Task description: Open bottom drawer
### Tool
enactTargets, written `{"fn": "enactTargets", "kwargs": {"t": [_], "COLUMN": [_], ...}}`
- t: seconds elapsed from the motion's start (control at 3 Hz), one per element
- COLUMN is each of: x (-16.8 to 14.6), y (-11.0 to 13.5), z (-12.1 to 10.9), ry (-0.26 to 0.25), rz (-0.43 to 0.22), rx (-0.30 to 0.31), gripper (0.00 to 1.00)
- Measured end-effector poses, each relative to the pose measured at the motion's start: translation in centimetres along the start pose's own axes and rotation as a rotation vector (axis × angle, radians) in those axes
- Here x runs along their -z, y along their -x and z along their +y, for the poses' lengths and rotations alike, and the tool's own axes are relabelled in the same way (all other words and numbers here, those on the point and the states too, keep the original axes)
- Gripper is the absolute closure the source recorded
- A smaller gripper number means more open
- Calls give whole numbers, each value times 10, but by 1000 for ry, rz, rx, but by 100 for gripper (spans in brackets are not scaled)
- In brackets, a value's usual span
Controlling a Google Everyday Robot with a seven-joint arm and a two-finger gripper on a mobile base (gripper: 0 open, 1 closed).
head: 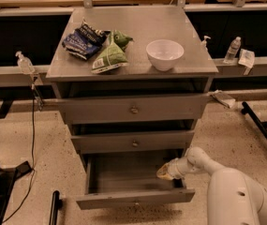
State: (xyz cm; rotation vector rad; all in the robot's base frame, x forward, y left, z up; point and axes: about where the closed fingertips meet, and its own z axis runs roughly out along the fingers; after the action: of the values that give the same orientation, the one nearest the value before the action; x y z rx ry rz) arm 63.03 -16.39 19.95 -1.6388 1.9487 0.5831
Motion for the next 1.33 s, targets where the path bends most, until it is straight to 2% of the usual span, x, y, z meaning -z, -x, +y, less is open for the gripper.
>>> {"fn": "enactTargets", "kwargs": {"t": [0.33,0.67,1.0,1.33], "x": [-11,-34,-42,-33], "y": [-8,-34,-53,-60], "z": [1,13,22,45], "ry": [28,100,144,214], "rz": [48,84,106,110], "rx": [22,4,-9,11], "gripper": [99,100,100,100]}}
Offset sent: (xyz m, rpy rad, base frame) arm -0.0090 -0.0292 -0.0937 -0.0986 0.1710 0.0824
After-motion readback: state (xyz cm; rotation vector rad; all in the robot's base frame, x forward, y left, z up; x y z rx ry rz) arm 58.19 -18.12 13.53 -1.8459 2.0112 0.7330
